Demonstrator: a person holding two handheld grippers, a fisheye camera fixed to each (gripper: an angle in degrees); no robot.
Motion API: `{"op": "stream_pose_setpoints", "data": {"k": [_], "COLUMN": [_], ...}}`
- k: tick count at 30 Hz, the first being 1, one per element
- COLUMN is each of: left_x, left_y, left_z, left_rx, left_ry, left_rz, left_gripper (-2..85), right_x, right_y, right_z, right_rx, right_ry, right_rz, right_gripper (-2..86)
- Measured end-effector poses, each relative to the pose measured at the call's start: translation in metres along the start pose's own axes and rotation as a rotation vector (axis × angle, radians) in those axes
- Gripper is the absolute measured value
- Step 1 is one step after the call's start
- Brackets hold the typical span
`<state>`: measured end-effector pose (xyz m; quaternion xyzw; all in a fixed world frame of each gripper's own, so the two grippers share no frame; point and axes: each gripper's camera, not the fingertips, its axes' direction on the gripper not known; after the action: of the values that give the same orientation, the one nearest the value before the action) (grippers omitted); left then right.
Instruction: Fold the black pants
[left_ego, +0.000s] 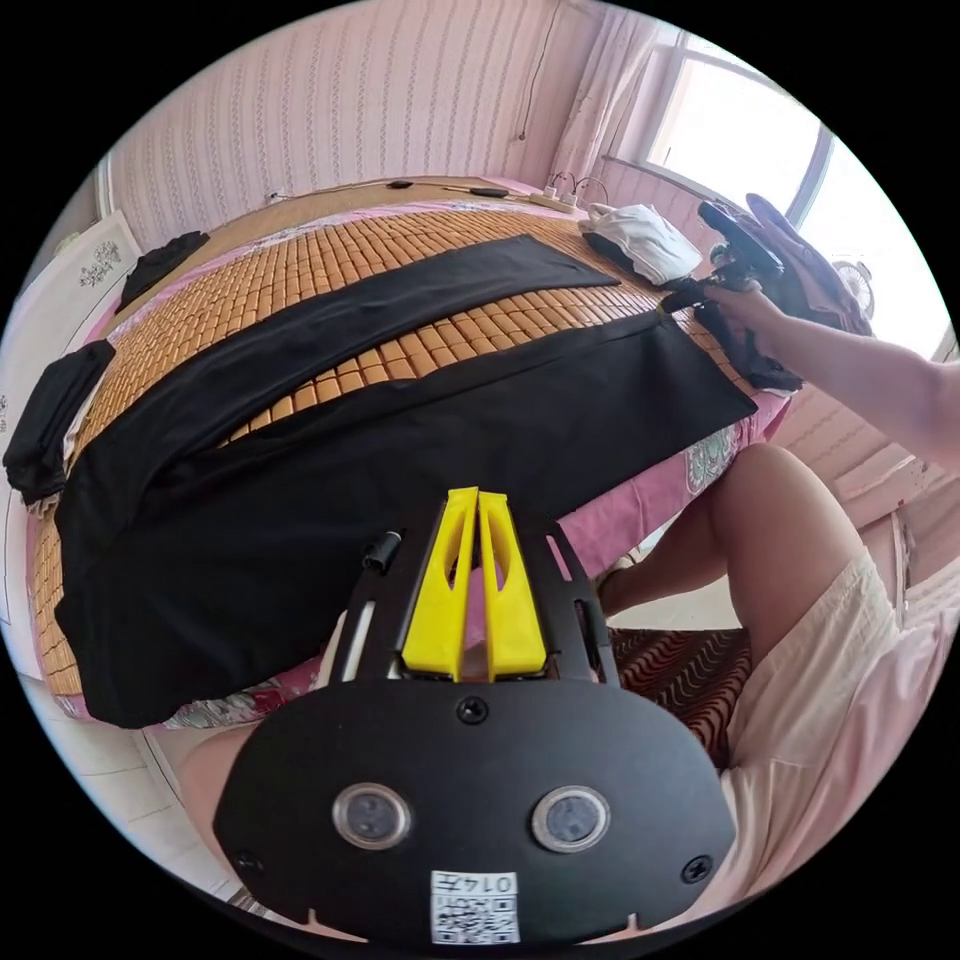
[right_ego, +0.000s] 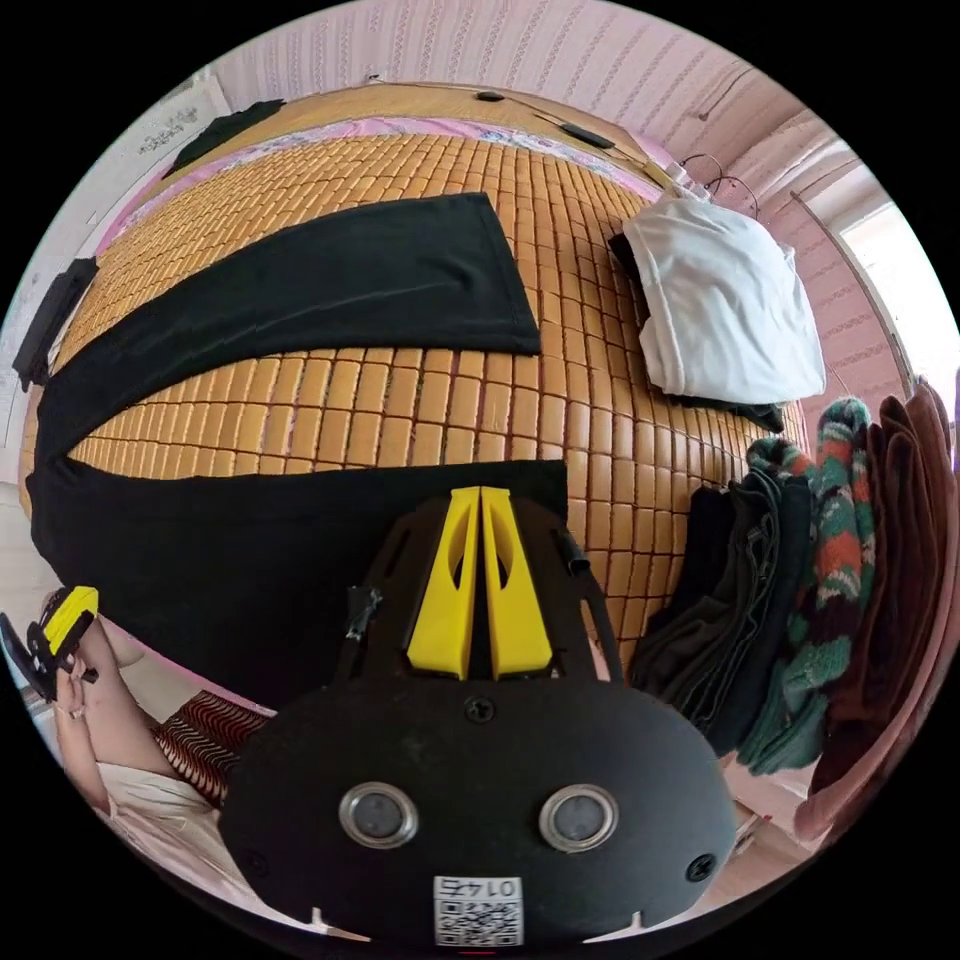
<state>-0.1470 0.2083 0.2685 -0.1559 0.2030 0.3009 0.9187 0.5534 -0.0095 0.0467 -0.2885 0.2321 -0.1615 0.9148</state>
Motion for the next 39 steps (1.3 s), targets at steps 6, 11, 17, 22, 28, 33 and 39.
{"op": "stream_pose_setpoints", "data": {"k": [6,11,17,22,28,33,39], "left_x": [-0.053,-0.137,-0.200,-0.215,-0.216,-0.213,-0.259], "left_y": [-0.031,-0.068,-0.095,-0.092,-0.038,0.085,0.228], "left_z": [-0.036,-0.024,0.023,0.016,-0.056,-0.148,-0.206], "left_rx": [0.116,0.078,-0.069,-0.082,0.087,0.187,0.139], "left_ry": [-0.060,-0.236,-0.288,-0.264,-0.165,-0.203,-0.282], "left_rz": [-0.070,-0.125,-0.152,-0.185,-0.275,-0.336,-0.605], "left_gripper": [-1.0,-1.0,-1.0,-1.0,-1.0,-1.0,-0.9], "right_x": [-0.033,-0.062,-0.107,-0.130,-0.148,-0.177,-0.225], "right_y": [-0.055,-0.091,-0.086,-0.083,-0.041,0.063,0.169], "right_z": [0.002,0.044,0.057,0.064,0.032,-0.049,-0.055], "right_rx": [0.050,-0.040,-0.066,-0.110,0.067,0.439,0.528], "right_ry": [-0.078,-0.052,0.055,0.053,0.132,0.088,0.004], "right_rz": [-0.055,-0.026,-0.199,-0.189,-0.110,-0.138,-0.089], "right_gripper": [-0.9,-0.9,-0.8,-0.5,-0.4,-0.5,-0.9]}}
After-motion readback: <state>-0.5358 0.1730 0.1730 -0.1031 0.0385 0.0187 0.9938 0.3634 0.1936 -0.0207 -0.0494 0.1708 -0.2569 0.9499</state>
